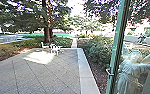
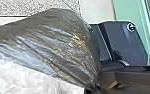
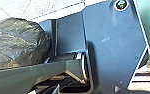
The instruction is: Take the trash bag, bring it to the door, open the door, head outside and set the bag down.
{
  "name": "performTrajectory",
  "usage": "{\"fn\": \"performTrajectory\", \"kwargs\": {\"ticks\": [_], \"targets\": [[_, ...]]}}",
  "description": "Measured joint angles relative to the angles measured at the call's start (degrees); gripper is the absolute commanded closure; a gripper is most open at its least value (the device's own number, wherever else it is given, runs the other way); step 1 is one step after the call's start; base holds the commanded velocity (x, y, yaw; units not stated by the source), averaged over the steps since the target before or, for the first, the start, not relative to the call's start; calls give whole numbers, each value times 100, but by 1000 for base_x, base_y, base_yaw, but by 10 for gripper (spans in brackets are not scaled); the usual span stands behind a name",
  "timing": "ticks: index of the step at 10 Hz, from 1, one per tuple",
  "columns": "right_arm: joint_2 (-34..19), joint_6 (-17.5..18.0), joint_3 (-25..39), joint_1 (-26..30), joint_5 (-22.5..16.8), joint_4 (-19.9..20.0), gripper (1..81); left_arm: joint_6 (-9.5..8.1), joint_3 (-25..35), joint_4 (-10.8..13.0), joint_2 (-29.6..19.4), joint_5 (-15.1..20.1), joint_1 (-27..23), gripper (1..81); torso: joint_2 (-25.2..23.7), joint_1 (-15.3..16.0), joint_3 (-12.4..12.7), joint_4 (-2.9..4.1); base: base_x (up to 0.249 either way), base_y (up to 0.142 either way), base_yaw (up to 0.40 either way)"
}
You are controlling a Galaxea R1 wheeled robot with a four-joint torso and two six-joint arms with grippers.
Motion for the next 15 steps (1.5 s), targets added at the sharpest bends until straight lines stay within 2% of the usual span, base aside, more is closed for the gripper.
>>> {"fn": "performTrajectory", "kwargs": {"ticks": [2,9,12,15], "targets": [[0,0,0,-2,-4,0,10,0,0,0,0,2,5,811,0,0,0,0,102,0,0],[46,2,-20,33,40,2,10,-2,-6,-2,-52,-35,-87,811,9,11,-5,0,105,74,0],[5,2,-30,-17,5,0,10,0,5,-2,-15,9,22,811,9,7,-5,0,101,0,0],[-17,0,-17,55,50,2,10,0,0,0,-15,-44,-87,811,11,5,-5,0,93,0,0]]}}
